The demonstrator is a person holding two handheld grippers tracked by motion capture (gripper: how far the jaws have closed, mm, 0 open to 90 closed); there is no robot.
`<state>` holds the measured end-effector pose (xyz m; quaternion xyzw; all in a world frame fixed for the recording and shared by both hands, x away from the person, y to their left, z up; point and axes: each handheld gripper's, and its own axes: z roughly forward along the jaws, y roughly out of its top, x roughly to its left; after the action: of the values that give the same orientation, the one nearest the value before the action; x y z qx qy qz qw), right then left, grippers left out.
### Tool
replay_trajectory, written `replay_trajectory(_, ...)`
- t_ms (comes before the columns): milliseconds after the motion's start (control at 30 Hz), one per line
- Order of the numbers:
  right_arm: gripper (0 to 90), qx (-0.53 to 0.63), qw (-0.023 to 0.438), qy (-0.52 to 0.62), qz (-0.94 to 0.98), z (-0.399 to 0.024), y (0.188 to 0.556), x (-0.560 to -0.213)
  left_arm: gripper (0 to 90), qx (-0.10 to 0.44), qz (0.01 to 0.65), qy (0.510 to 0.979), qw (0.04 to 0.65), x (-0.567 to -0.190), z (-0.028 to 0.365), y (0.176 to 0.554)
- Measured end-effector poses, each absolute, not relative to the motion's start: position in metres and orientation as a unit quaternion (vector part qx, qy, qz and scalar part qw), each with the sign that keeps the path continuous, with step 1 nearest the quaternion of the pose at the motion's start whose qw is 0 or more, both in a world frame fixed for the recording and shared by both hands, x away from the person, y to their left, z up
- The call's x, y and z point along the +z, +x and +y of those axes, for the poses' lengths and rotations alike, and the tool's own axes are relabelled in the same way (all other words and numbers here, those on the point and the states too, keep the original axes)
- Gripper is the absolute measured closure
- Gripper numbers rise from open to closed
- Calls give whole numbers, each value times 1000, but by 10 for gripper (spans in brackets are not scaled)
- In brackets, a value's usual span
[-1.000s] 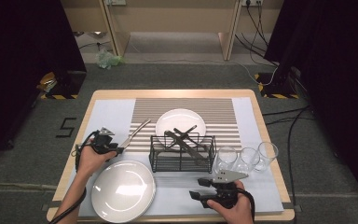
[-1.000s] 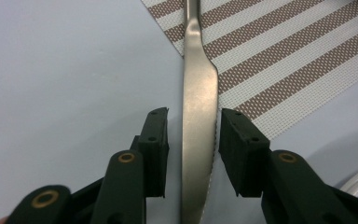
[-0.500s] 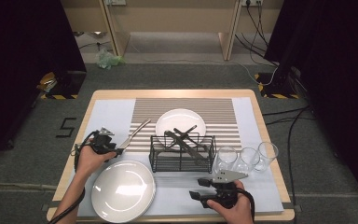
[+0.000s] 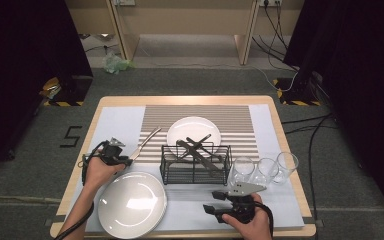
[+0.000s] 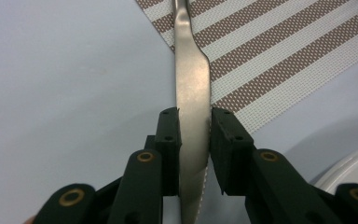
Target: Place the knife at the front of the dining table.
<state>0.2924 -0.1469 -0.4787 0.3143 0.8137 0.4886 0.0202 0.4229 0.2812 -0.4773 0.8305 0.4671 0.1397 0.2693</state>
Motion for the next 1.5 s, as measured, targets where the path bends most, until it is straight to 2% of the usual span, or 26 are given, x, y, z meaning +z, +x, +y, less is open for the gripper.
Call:
replay_trajectory(300, 398, 488, 20, 314, 814, -146, 293, -479, 729, 123, 494, 820, 262, -474, 272, 425)
replay_trajectory(767, 398, 488, 21, 315, 814, -147, 294, -479, 704, 110, 467, 839, 258, -472, 255, 427)
replay_trajectory(1500, 398, 490, 19, 314, 813, -147, 293, -479, 684, 102, 458, 843, 263, -469, 236, 448)
